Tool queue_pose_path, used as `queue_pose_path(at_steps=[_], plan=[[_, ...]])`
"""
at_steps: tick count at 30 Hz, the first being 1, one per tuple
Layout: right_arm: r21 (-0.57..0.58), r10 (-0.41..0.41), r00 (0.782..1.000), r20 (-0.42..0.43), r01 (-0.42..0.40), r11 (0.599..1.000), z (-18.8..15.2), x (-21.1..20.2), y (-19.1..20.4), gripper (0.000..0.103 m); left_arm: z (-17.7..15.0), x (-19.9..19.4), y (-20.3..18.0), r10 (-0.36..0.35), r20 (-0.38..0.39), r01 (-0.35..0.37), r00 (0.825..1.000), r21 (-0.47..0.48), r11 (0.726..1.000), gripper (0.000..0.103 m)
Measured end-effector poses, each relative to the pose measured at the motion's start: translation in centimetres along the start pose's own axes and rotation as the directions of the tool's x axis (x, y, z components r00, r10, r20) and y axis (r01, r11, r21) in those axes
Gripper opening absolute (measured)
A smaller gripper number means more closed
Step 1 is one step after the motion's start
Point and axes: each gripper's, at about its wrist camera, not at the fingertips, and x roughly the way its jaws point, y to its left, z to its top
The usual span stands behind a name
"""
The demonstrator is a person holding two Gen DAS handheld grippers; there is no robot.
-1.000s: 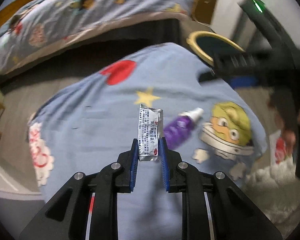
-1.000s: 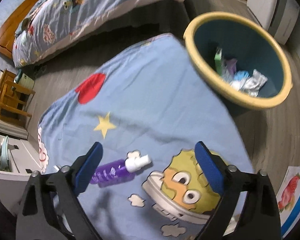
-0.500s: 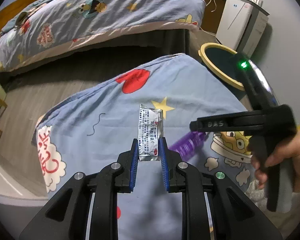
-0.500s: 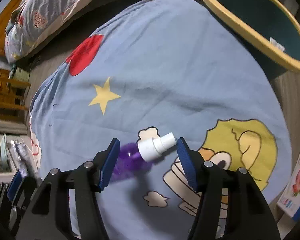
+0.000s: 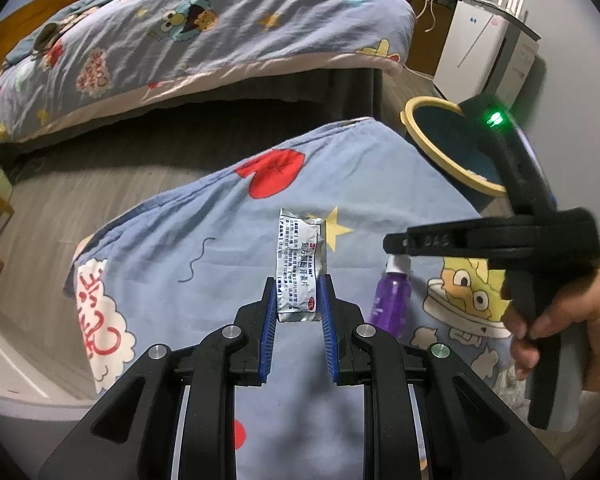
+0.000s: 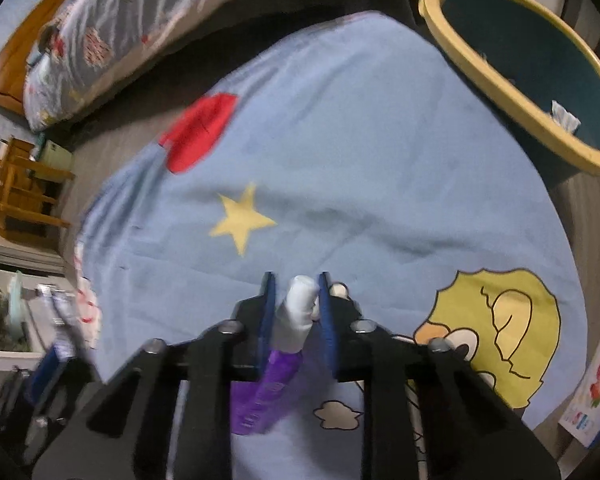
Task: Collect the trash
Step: 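Carry the sachet and spray bottle over the bin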
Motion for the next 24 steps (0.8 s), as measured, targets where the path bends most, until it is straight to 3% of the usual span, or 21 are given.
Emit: queue_pose_path(at_steps=[4, 8, 12, 17, 20, 24], plan=[[-0.013, 0.056, 0.998, 0.029, -0.055, 0.998, 0.5, -1.8, 0.2, 0.014, 0.5, 0.2, -0.3, 0.000, 0.006, 0.000, 1.000, 0.003, 1.000, 0.022], [-0.075, 0.045, 0.995, 0.094, -0.038, 0.996, 1.2, -4.1, 0.4, 0.014, 1.3, 0.5, -1.4, -0.002, 0.010, 0.002, 1.000, 0.018, 1.000, 0.022], [-0.166, -0.009, 0.979, 0.201, 0.043, 0.985, 2.2, -6.8, 0.5, 0.013, 2.0, 0.9, -2.6, -0.010, 0.012, 0.010, 1.000, 0.031, 0.999, 0.022], [-0.269, -0.087, 0.938, 0.334, 0.183, 0.946, 3.7, -9.7, 0.0, 0.013, 3.2, 1.7, -4.8, -0.018, 0.013, 0.018, 1.000, 0.053, 0.998, 0.022], [-0.290, -0.099, 0.923, 0.373, 0.217, 0.932, 4.2, -11.3, -1.5, 0.013, 3.7, 2.3, -6.2, -0.023, 0.008, 0.023, 1.000, 0.070, 0.997, 0.022], [-0.263, -0.087, 0.920, 0.381, 0.198, 0.944, 5.8, -13.0, -4.0, 0.013, 4.7, 3.1, -8.9, -0.019, 0.006, 0.018, 1.000, 0.116, 0.993, 0.022]])
